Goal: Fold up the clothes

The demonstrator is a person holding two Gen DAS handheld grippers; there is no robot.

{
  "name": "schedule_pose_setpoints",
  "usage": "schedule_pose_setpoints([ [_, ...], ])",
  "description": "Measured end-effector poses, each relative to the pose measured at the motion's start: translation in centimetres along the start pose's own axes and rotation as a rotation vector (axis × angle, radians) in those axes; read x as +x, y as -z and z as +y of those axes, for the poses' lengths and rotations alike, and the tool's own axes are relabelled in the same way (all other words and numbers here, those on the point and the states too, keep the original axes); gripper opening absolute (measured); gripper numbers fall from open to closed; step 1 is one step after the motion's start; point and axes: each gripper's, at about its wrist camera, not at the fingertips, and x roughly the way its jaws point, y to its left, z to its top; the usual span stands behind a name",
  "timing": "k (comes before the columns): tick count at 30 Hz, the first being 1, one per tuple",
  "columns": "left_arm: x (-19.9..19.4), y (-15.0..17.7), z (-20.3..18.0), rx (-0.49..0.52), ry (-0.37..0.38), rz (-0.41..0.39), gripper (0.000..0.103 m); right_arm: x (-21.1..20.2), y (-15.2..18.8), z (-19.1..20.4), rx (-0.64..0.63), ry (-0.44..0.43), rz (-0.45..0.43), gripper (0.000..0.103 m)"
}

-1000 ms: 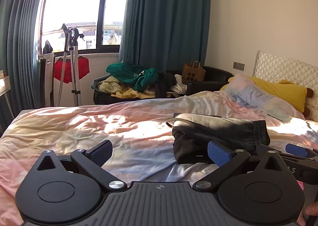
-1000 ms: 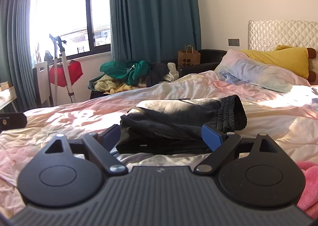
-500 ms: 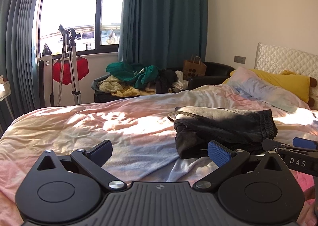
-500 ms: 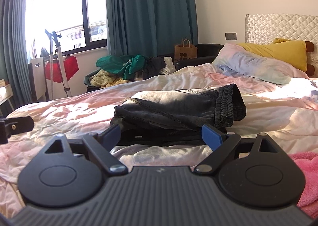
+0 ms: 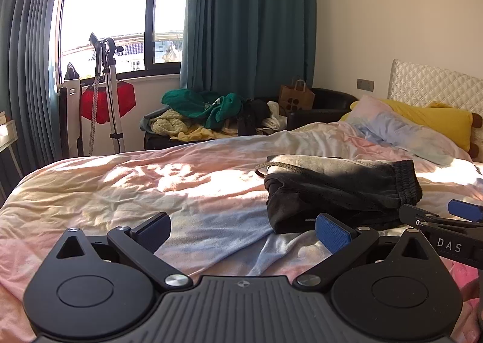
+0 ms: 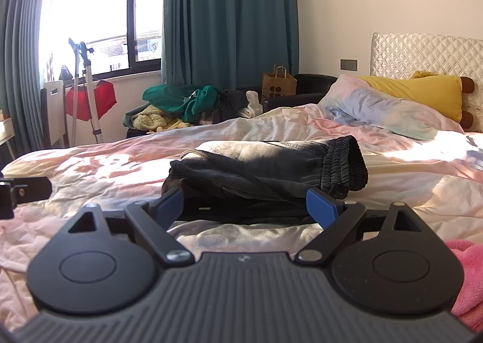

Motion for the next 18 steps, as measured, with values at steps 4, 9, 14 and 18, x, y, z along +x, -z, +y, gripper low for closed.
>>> schedule_pose_setpoints([
  [4, -0.1, 0.1, 0.3, -0.017, 0.002, 0.0, 0.103, -0.2, 0.0, 0.2, -0.007, 0.001, -0.008, 0.09],
  [9, 0.0, -0.1, 0.9, -0.044, 0.004, 0.002, 0.103, -0.2, 0.1, 0.1, -0.007, -0.005, -0.01, 0.09],
  [14, 0.2, -0.1, 1.1, -0.05, -0.001, 0.008, 0.103, -0.1, 0.2, 0.0, -0.003, -0.011, 0.001, 0.09],
  [18, 0.2, -0.1, 1.0, -0.047, 0.001, 0.011, 0.103, -0.1, 0.3, 0.1, 0.0, -0.017, 0.001, 0.09],
])
